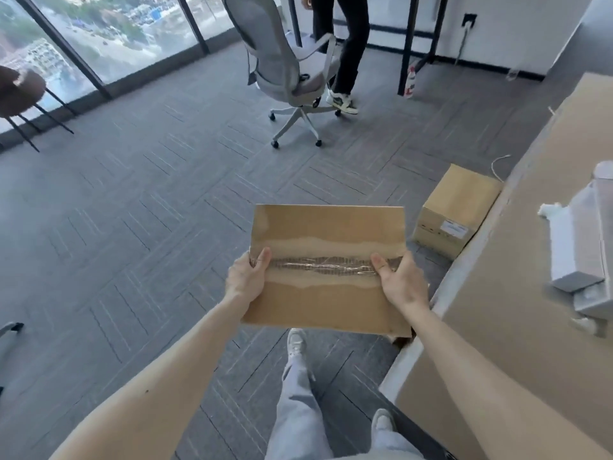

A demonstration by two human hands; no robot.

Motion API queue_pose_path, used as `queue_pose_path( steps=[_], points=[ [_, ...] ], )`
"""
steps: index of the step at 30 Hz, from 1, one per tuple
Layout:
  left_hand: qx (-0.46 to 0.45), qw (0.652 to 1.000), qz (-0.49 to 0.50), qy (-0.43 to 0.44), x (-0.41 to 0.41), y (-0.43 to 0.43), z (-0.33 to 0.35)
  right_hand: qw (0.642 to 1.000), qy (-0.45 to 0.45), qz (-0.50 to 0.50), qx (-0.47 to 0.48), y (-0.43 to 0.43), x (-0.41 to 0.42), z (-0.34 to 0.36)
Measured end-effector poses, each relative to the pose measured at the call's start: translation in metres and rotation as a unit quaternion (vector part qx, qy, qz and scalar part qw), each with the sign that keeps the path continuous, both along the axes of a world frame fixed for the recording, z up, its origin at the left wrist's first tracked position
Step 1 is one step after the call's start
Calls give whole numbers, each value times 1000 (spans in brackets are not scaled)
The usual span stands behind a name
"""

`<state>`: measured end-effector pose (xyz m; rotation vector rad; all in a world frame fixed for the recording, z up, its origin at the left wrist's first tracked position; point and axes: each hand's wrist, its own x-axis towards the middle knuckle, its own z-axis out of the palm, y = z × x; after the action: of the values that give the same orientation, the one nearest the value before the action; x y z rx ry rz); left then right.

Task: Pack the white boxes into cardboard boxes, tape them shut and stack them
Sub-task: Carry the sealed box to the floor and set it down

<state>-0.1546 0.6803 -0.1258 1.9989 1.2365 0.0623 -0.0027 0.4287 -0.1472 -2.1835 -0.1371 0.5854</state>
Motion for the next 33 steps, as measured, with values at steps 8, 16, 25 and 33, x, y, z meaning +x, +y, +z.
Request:
queue_pose_path(
  steps=[8, 16, 25, 33],
  points=[
    [-82, 985, -136, 60, 133, 71, -85, 984, 49, -140, -102, 38, 49, -69],
    [-135, 954, -241, 114, 213, 85, -175, 946, 121, -260, -150, 48, 59, -142],
    [-160, 942, -258, 145, 247, 62, -301, 924, 174, -308, -143, 27, 81, -261],
    [-154, 940, -271, 140, 275, 55, -396, 925, 162, -297, -175, 17, 104, -353]
  ],
)
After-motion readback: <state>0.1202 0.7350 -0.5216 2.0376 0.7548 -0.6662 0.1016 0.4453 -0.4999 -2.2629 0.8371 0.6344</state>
